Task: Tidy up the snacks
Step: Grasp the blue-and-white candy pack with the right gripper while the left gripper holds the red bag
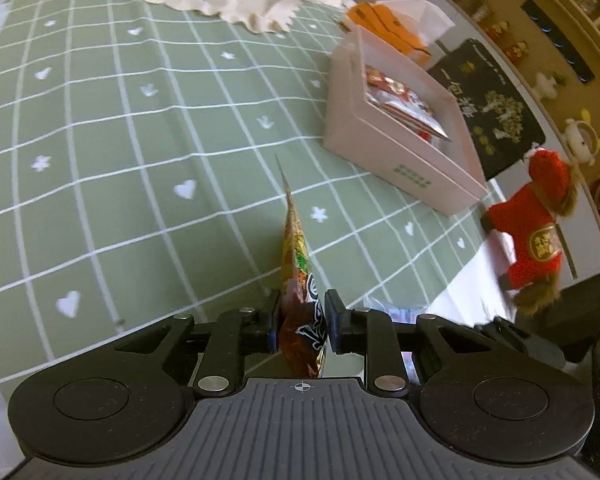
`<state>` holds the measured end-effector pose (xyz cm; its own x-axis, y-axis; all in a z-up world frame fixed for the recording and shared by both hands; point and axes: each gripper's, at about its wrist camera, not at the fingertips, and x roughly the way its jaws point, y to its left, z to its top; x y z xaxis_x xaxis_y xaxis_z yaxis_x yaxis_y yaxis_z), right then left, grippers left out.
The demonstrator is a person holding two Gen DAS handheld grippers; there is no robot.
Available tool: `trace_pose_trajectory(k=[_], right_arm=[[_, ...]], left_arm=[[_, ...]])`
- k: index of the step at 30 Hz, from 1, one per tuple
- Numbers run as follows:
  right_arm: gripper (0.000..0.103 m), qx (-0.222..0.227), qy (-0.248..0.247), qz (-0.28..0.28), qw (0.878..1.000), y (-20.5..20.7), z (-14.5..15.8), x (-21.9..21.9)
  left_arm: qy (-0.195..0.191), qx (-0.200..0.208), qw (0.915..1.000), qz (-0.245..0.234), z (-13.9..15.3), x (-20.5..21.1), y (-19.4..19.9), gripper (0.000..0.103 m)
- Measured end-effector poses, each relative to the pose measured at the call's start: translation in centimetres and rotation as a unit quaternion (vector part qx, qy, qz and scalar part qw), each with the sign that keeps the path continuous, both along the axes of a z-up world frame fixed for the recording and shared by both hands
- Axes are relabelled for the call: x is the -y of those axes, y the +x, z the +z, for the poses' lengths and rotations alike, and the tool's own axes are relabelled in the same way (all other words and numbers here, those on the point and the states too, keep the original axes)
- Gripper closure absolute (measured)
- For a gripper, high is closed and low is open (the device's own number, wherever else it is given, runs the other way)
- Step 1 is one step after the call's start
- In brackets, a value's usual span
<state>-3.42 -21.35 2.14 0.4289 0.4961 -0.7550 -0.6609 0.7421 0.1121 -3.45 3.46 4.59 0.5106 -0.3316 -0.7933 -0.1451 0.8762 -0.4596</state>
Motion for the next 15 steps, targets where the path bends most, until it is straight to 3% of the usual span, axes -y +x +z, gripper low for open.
trace_pose_trajectory(k=[5, 12, 15], right_arm=[[0.027, 0.035, -0.021, 0.053, 0.998, -2.0, 0.7, -1.6], [0.027, 0.04, -0.087, 0.08, 0.992, -2.8, 0.0, -0.1], [0.027, 0.048, -0.112, 0.065, 0.99, -2.5, -0.5, 0.9]], left_arm=[[0.013, -0.004, 0.9998, 0.012, 0.4, -0.9, -0.7, 0.077], [0.002, -0.008, 0.9998, 0.019, 0.2, -1.5, -1.6, 0.077], [-0.004, -0.007, 0.9998, 0.02, 0.0, -1.5, -1.5, 0.077]])
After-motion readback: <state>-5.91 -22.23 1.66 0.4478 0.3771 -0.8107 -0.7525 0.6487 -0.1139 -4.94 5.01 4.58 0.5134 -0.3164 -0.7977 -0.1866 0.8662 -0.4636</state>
